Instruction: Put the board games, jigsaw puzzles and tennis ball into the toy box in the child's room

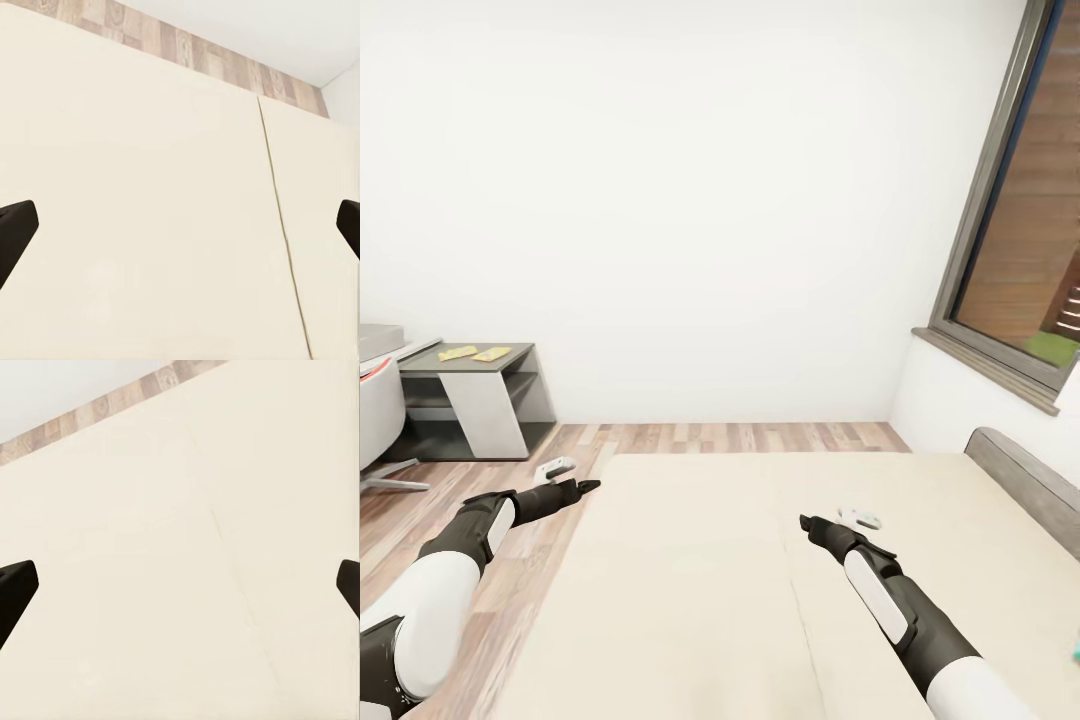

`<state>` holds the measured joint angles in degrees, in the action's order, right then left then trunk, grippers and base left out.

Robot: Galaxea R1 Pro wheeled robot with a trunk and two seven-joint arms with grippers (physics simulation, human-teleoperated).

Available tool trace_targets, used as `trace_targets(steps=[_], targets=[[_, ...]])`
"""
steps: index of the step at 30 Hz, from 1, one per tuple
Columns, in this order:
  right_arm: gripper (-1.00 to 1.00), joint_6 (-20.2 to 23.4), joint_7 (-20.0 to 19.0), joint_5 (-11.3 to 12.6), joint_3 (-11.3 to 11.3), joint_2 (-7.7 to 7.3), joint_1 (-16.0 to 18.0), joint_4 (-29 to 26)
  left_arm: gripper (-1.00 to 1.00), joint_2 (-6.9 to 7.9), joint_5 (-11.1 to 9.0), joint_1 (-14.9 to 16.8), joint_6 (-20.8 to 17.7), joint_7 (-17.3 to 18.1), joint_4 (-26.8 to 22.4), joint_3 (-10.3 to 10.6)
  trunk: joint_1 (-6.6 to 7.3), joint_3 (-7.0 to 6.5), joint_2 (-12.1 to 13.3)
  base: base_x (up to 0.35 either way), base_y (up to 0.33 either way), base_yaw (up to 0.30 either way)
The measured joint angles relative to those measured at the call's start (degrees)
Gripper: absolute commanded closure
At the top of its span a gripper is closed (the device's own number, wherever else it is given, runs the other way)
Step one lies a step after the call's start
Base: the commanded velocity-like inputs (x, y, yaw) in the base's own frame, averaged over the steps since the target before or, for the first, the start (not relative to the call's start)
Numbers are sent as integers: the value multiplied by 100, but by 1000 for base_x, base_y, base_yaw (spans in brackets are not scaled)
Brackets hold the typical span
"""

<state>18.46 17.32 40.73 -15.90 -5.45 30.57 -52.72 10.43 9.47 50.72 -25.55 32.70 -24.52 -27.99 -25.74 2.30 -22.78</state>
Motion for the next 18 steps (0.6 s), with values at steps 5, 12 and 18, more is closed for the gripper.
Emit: trace_targets(steps=[5,12,18], targets=[[-100,0,-1,0,-1,0,1,0,-100,0,0,0,0,0,-2,0,0,0,0,0,-246,0],[-100,0,0,0,-1,0,-3,0,-100,0,-2,0,0,0,0,1,0,0,0,0,-246,0],[-100,0,0,0,-1,0,-1,0,-100,0,0,0,0,0,0,0,0,0,0,0,-246,0]])
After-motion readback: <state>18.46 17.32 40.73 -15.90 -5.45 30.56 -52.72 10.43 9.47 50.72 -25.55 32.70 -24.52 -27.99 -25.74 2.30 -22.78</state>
